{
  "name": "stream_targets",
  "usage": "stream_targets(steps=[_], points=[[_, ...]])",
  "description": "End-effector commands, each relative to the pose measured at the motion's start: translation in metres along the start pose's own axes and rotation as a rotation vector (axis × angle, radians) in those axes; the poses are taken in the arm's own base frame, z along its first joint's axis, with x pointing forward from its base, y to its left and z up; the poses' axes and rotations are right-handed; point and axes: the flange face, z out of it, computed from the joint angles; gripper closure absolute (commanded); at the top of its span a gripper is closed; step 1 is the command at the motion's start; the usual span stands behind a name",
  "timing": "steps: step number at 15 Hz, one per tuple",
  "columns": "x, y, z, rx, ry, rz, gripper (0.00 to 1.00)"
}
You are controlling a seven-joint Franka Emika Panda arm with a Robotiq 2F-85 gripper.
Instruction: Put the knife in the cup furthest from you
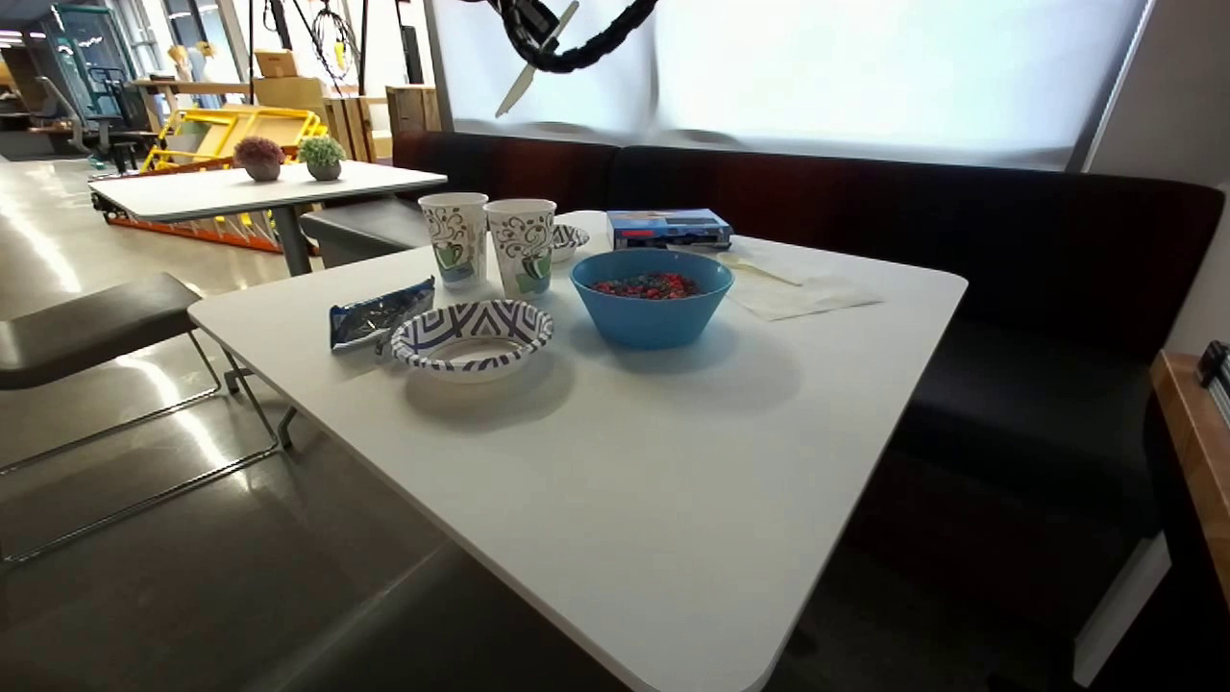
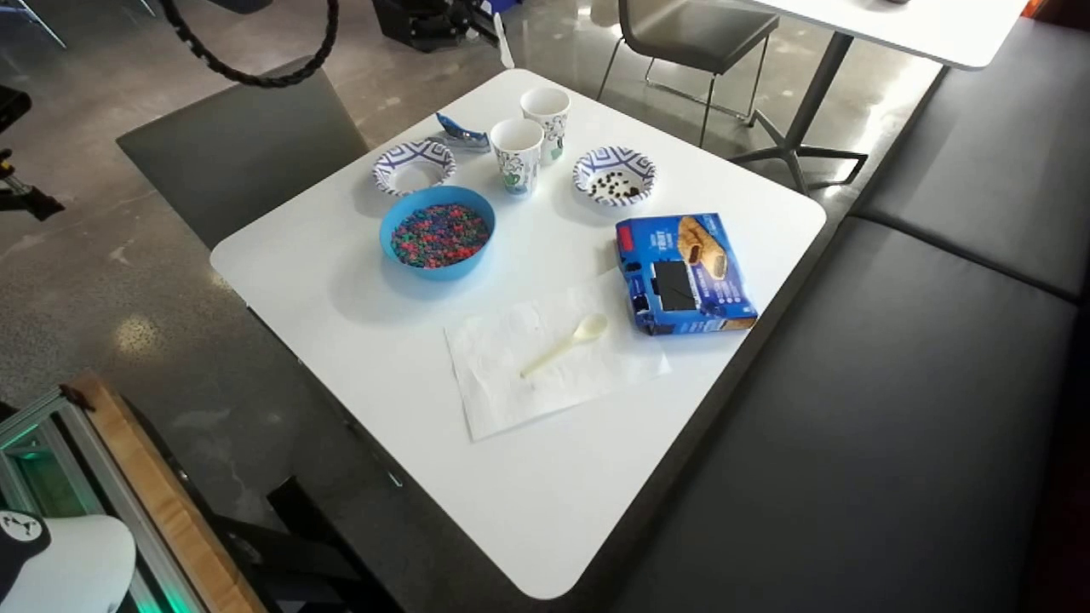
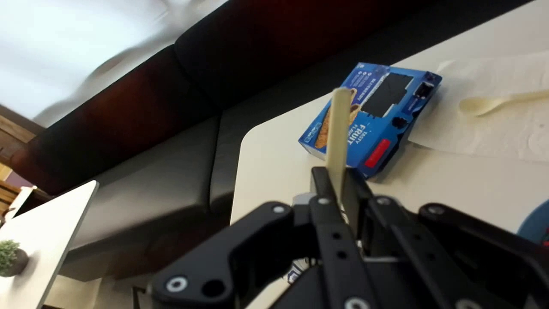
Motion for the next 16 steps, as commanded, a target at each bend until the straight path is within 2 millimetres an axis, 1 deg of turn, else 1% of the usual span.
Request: stream_targets(steps=[1, 4, 5, 8, 13, 14, 16], points=[[0.020, 0.013, 0.000, -0.050, -0.074, -0.131, 0.97], [0.031, 0.018, 0.001, -0.073, -0.064, -0.144, 0.97], [0.021, 0.012, 0.000, -0.055, -0.038, -0.123, 0.87], [0.028, 0.015, 0.001, -0.060, -0.038, -0.125, 0.87], [0.028, 0.017, 0.002, -0.061, -0.038, -0.124, 0.87], [0.032, 0.019, 0.006, -0.060, -0.048, -0.140, 0.97], [0.040, 0.021, 0.013, -0.030, -0.058, -0.152, 0.97]])
